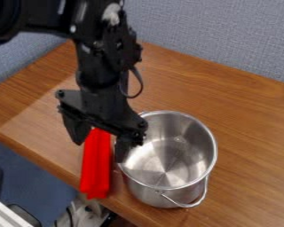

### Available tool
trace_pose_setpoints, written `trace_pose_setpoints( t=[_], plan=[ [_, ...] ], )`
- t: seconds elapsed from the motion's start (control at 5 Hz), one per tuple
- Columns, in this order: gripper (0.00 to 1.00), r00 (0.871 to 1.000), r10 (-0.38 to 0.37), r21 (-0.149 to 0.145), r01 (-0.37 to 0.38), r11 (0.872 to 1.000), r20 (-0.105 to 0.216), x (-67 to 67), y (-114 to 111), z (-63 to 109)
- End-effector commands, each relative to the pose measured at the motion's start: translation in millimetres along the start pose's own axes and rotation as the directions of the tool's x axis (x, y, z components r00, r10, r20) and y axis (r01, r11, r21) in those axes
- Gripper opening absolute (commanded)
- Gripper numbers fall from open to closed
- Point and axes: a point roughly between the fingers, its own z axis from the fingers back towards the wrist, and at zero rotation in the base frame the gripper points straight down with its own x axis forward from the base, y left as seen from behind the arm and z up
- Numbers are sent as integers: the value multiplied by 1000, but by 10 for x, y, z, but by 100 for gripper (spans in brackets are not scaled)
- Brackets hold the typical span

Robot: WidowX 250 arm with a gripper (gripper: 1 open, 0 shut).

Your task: Move the red object from the metal pot to the table

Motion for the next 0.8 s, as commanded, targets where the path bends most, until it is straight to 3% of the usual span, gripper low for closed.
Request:
trace_pose_setpoints(
  t=[0.0, 0.2, 0.6],
  plan=[
    [100, 1000, 5, 12, -6, 1000, 13, 11, 8, -82],
    [0, 1000, 15, 15, -15, 1000, -2, -5, 8, -194],
    [0, 999, 40, -6, -40, 999, -5, 91, -26, -213]
  ],
)
